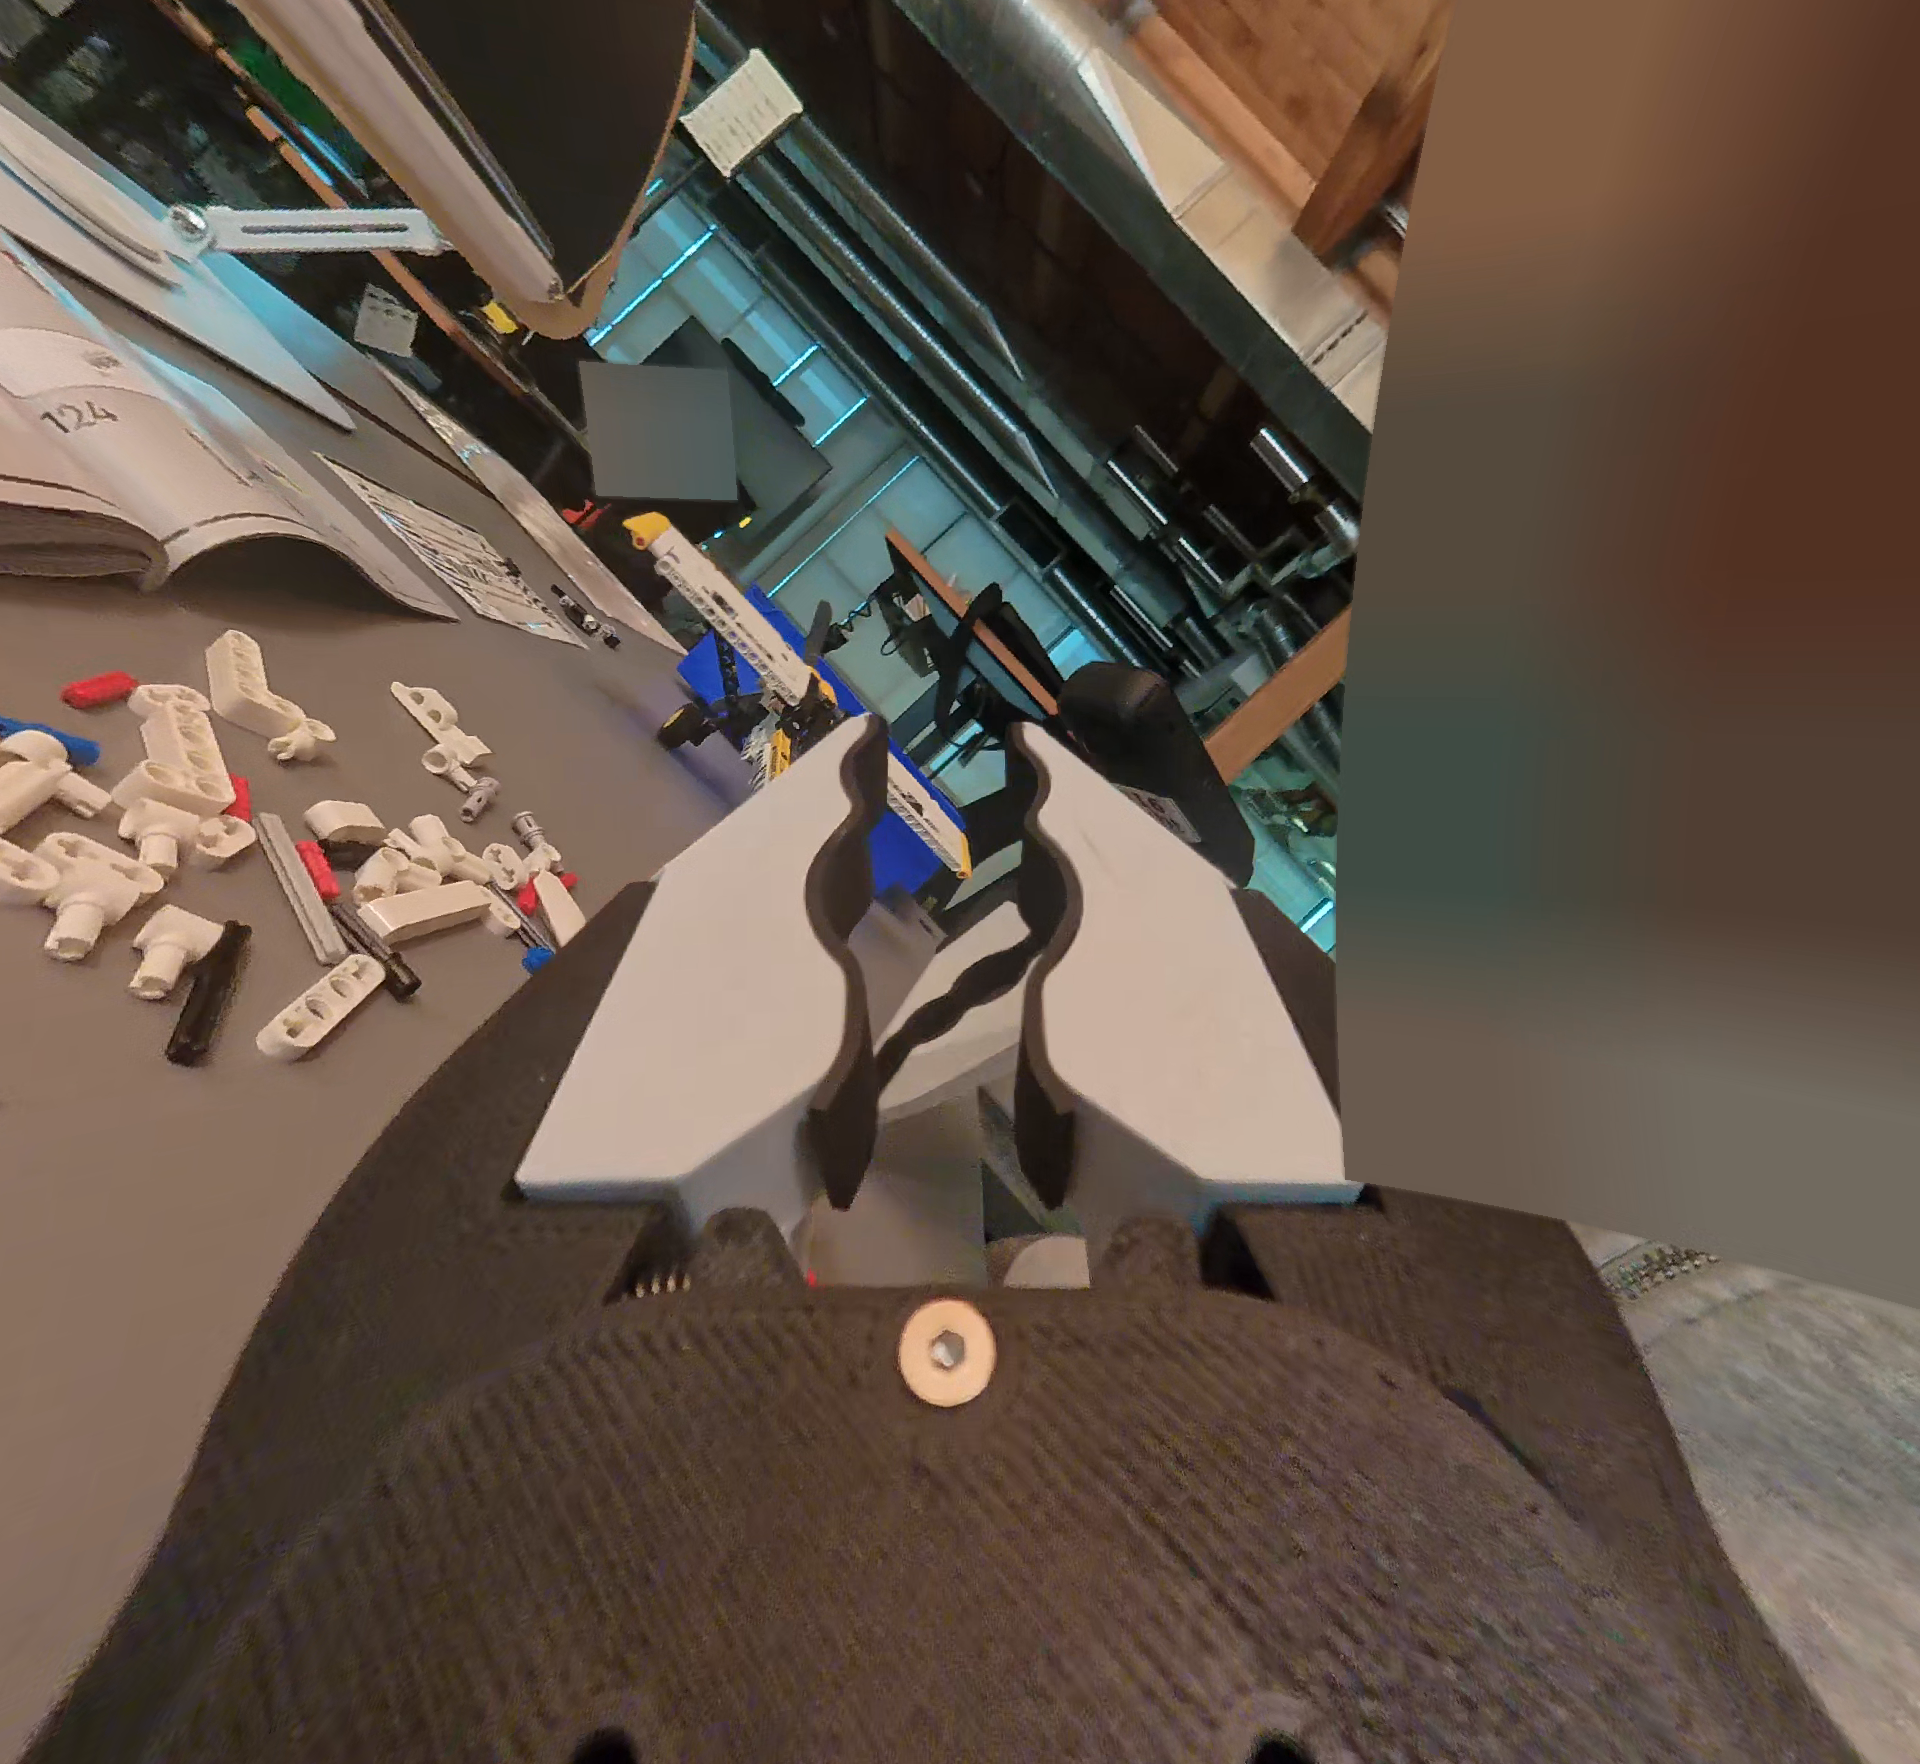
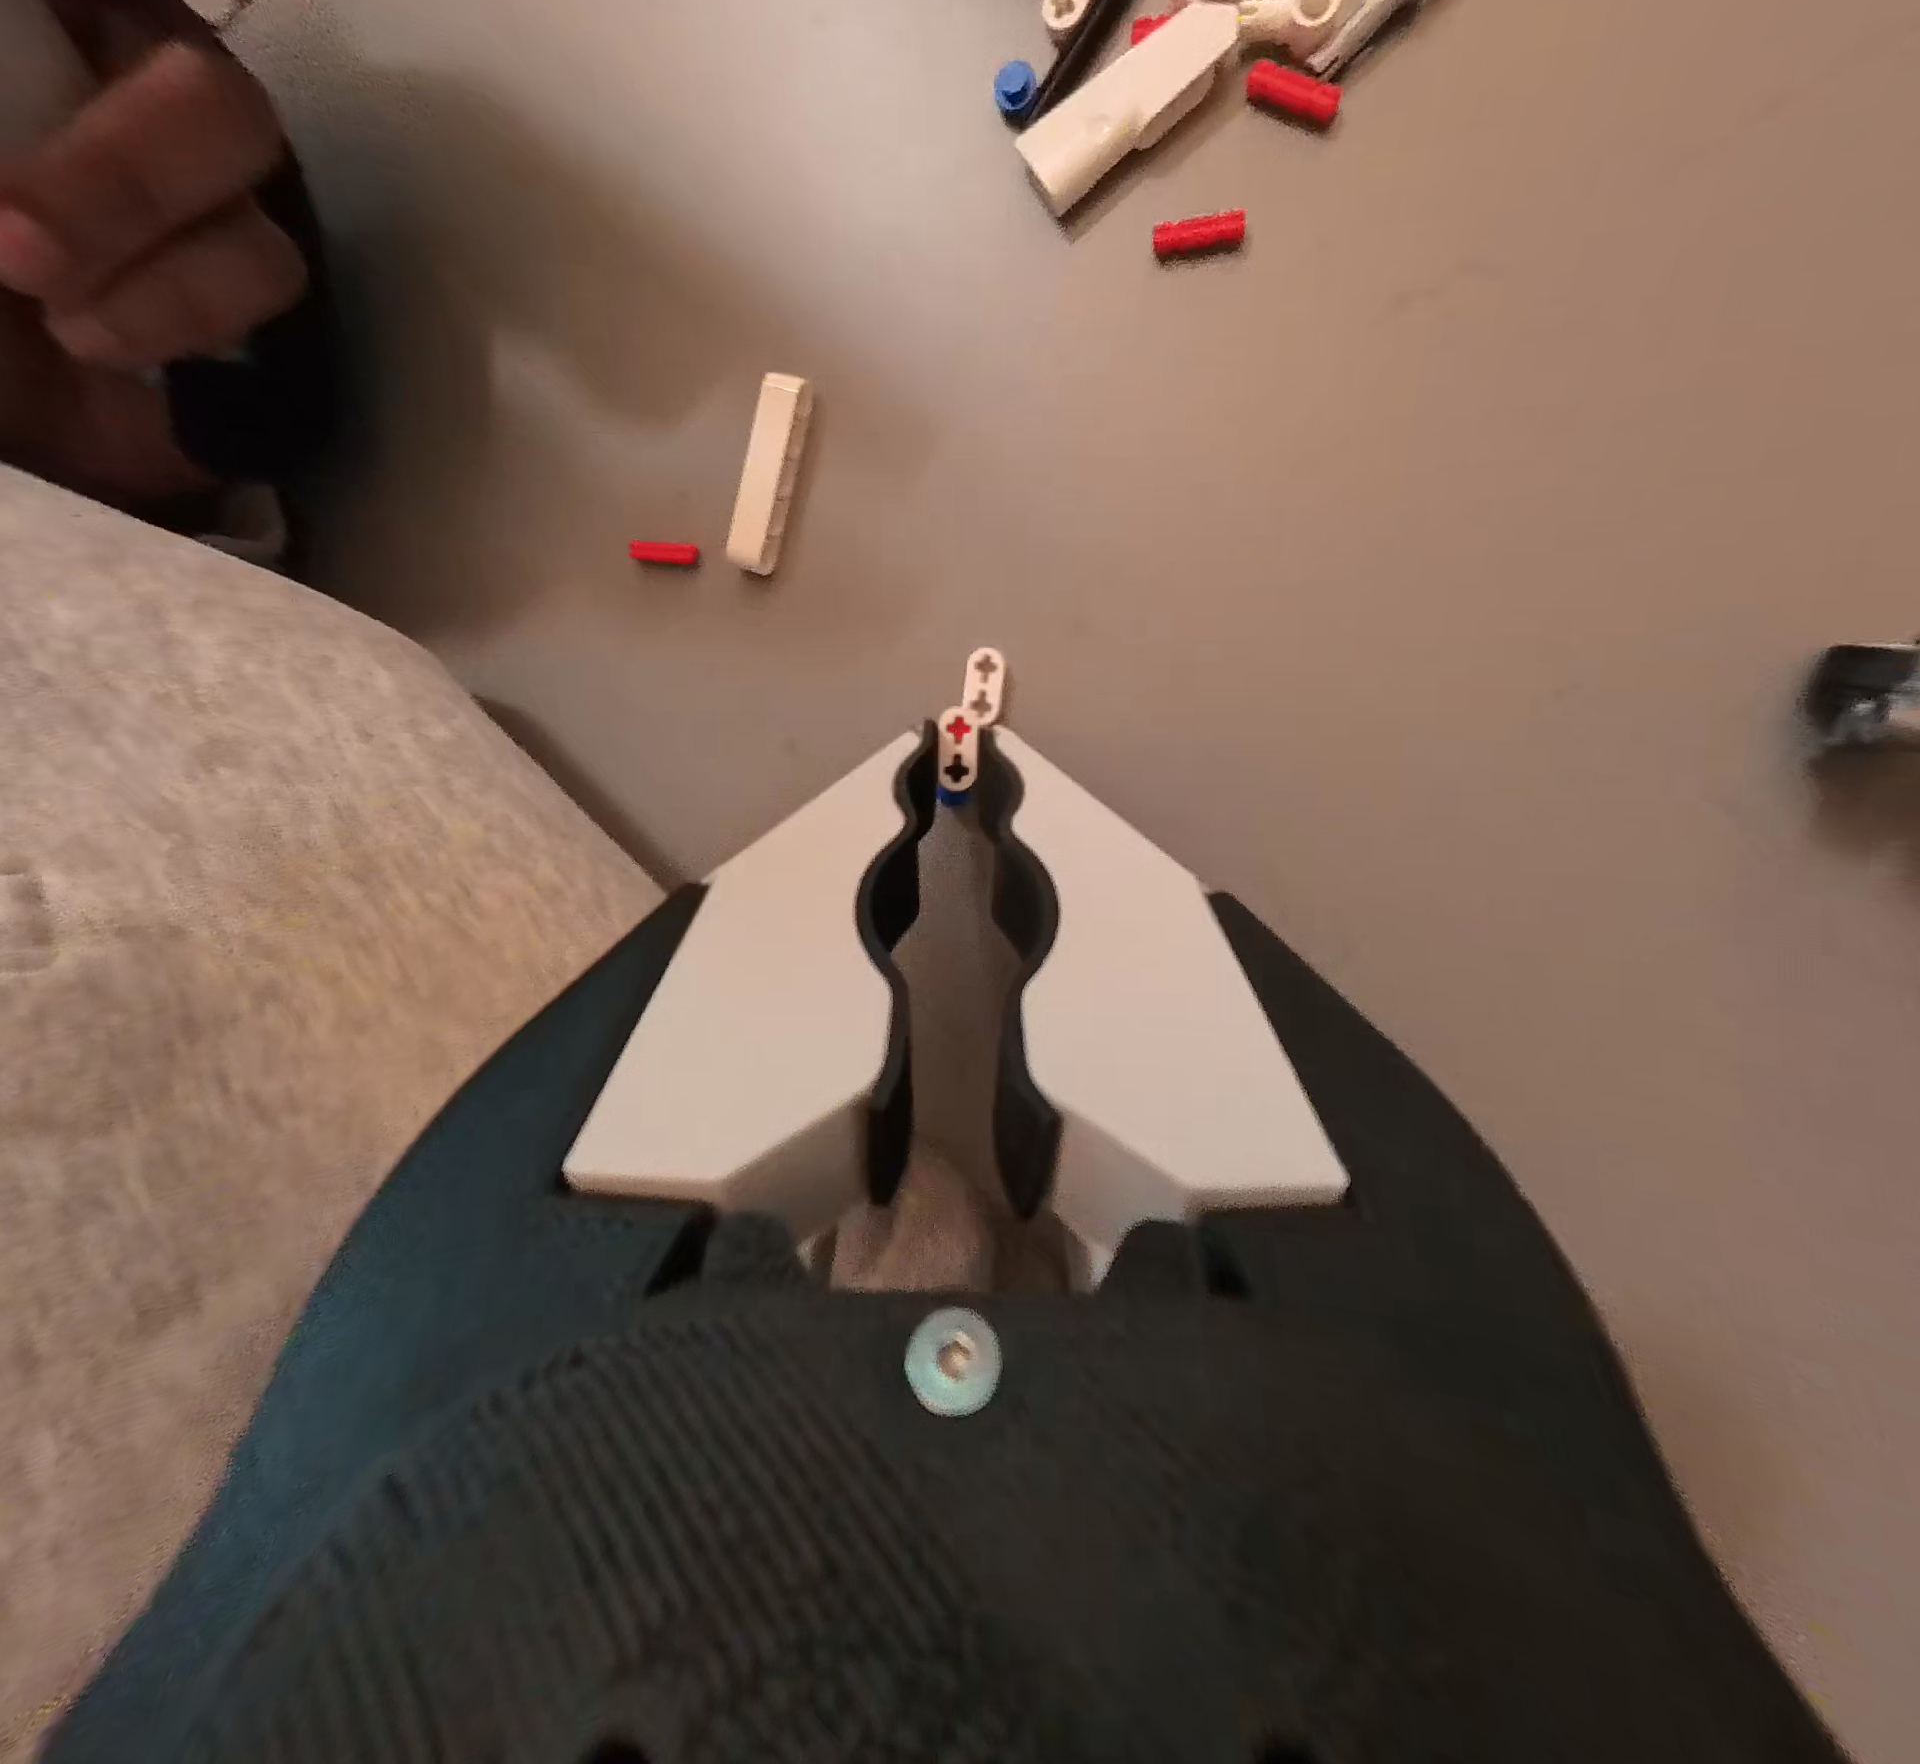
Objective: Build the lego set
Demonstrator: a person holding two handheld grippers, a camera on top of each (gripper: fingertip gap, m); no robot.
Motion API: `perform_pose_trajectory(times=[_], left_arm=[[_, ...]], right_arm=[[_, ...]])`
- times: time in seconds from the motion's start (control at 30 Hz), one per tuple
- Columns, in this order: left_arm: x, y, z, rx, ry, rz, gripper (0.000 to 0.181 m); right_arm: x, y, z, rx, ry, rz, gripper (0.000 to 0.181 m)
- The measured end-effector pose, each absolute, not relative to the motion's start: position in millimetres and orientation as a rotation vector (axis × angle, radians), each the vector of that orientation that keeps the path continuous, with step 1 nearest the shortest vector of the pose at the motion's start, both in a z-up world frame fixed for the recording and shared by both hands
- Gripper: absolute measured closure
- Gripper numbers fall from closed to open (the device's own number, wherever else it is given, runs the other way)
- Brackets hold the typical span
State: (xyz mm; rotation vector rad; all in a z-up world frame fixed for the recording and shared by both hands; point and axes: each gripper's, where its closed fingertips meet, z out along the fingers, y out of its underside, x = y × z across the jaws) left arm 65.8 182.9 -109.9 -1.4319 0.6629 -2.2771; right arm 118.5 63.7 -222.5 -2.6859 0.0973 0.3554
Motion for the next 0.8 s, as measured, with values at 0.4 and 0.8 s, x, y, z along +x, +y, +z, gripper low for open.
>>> perform_pose_trajectory(times=[0.4,0.8], left_arm=[[62.2,188.7,-108.3,-1.422,0.588,-2.366,0.161],[63.3,189.2,-109.5,-1.433,0.584,-2.367,0.160]], right_arm=[[131.2,69.2,-212.3,-2.723,-0.115,0.172,0.175],[127.4,70.1,-215.7,-2.689,-0.674,-0.043,0.175]])
